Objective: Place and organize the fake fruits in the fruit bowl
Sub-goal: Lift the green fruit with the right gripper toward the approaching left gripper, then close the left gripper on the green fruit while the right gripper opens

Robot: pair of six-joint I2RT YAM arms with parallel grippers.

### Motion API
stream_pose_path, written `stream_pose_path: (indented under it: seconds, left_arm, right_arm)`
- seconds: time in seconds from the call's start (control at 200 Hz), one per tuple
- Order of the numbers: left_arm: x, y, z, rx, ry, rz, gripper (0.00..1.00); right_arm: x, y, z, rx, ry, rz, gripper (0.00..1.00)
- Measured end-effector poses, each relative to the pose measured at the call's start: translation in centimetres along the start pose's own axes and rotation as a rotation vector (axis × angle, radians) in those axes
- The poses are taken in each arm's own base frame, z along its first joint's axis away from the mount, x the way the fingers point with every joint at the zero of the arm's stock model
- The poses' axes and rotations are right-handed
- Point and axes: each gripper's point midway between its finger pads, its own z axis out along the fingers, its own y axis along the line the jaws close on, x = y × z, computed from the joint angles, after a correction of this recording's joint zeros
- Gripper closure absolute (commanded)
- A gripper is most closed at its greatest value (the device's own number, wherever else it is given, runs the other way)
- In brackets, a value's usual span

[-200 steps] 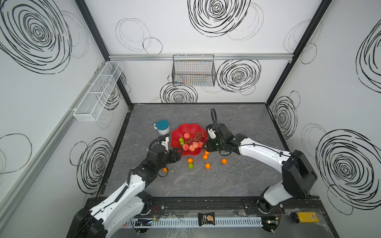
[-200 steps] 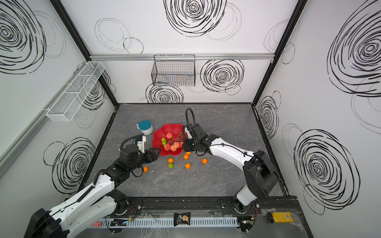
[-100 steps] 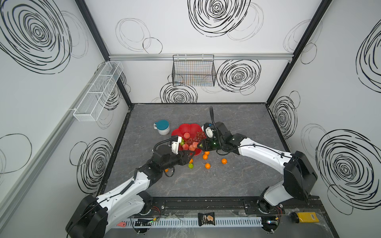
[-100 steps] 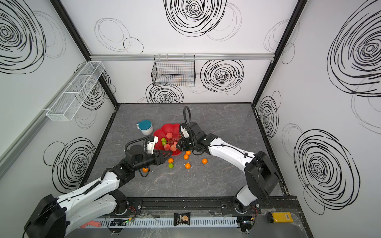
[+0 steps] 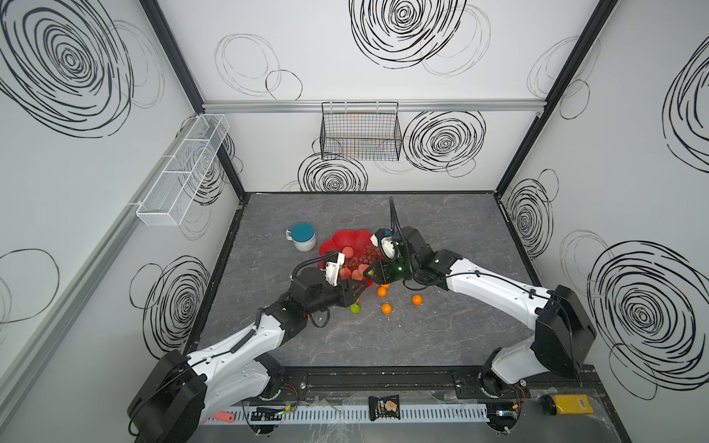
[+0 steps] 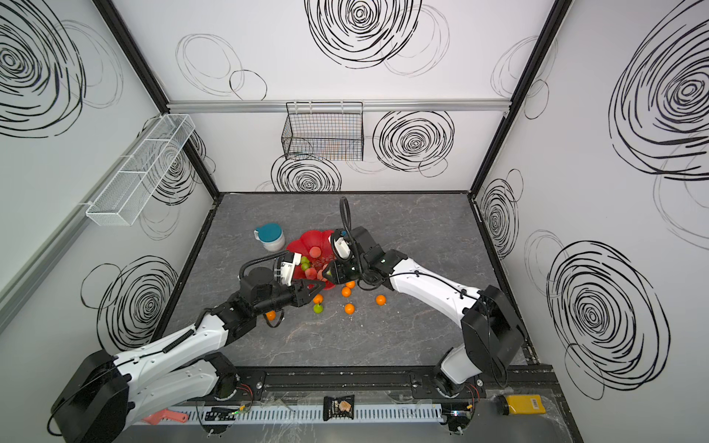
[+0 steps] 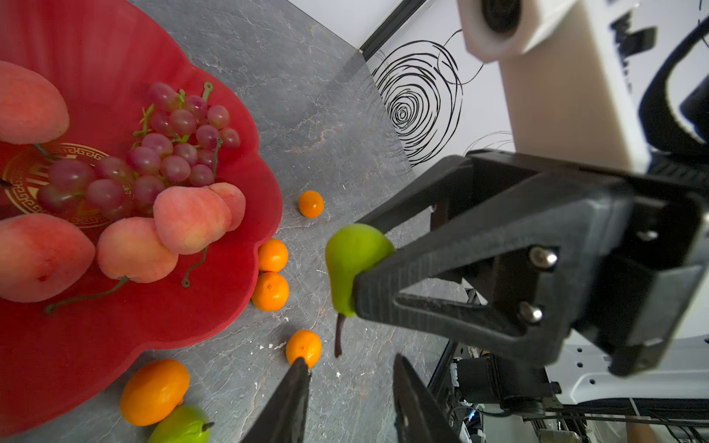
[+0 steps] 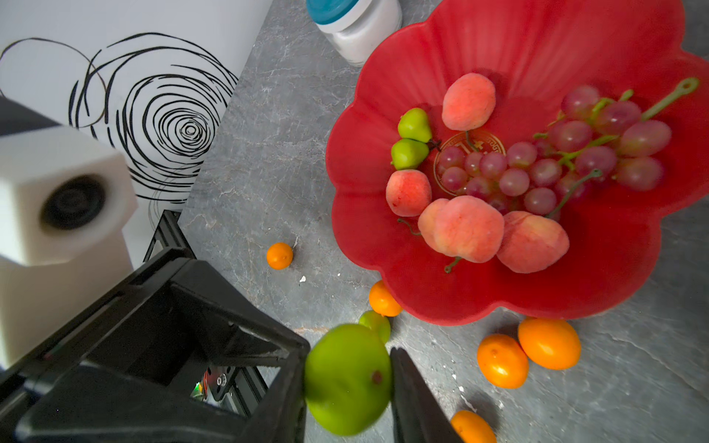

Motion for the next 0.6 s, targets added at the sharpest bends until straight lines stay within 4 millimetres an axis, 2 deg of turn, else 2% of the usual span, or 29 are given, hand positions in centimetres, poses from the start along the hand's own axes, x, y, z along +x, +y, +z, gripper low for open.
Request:
stream_pose_path:
  seconds: [0.27,0.6]
  left_arm:
    - [0.0,0.0,0.2,-0.001,0.004,0.003,0.73]
    - [-0.1,-0.2,0.2,0.004,0.003,0.009,0.83]
  right_arm:
    - [-0.2,1.3,-0.9,-0.045,-0.01,-0.029,0.63]
    - [0.0,1.5,-0.9,-0.054,-0.003,-0.045,0.63]
